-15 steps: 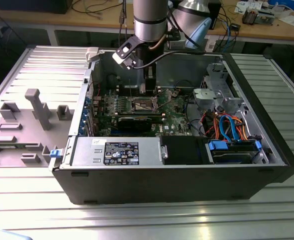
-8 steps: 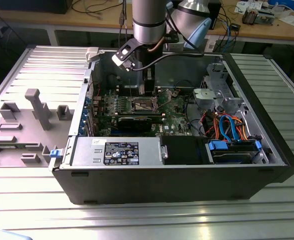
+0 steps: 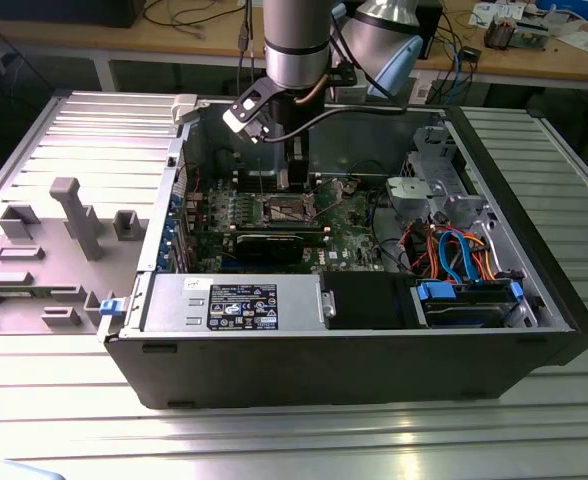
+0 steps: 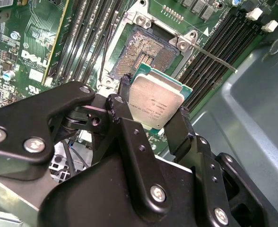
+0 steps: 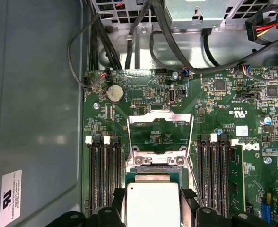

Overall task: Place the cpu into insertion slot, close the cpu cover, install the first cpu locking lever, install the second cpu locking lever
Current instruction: 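Place the cpu into insertion slot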

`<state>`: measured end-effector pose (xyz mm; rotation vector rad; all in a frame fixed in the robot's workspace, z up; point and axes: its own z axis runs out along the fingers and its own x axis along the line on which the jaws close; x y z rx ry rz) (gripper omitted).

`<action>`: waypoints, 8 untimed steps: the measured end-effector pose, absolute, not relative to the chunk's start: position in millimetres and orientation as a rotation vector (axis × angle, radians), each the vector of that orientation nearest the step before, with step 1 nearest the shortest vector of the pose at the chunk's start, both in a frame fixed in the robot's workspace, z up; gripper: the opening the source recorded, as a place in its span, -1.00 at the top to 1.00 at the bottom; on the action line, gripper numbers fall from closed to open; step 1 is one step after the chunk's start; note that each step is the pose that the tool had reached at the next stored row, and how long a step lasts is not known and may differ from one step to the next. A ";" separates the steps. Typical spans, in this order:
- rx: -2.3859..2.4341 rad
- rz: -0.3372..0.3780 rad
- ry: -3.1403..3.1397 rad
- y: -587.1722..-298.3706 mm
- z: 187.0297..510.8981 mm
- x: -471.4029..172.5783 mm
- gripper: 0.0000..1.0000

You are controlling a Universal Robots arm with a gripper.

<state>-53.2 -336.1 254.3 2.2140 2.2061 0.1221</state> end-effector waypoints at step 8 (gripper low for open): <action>2.214 0.122 2.206 -336.0 252.9 -60.4 -0.08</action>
